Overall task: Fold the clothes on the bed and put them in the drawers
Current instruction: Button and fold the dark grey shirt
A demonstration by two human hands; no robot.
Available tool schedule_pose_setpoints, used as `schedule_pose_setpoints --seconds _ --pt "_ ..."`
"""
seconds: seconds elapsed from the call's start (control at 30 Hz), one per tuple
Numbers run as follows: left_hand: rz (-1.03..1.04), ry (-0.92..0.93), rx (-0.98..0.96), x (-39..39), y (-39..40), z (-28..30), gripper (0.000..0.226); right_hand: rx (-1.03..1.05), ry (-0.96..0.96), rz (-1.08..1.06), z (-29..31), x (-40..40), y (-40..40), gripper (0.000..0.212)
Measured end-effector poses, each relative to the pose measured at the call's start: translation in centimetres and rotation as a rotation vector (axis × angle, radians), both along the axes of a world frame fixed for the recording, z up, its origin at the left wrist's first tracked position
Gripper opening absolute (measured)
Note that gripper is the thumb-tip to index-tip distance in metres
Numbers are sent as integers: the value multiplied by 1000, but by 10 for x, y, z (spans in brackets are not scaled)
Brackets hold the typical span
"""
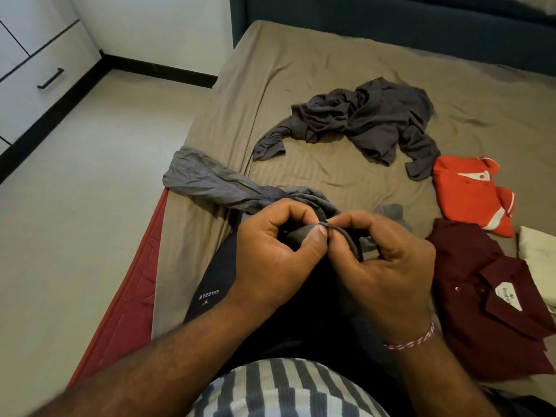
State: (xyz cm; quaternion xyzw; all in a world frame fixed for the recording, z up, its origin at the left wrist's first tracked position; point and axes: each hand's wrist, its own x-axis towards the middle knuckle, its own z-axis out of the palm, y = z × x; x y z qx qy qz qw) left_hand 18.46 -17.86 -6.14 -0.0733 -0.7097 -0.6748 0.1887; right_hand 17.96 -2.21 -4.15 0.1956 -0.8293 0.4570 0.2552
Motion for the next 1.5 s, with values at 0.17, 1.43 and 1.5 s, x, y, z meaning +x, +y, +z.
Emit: schedule_pose_setpoints --seconds 0.17,1.43,1.5 --pt "68 55 -43 0 -1 -3 5 -63 -29 102 0 -6 1 6" --pt "58 144 -269 -32 -16 1 11 -31 -253 187 -2 -20 -3 22" --pt "61 133 -258 -31 -17 0 7 -25 -268 200 -1 -19 -3 22"
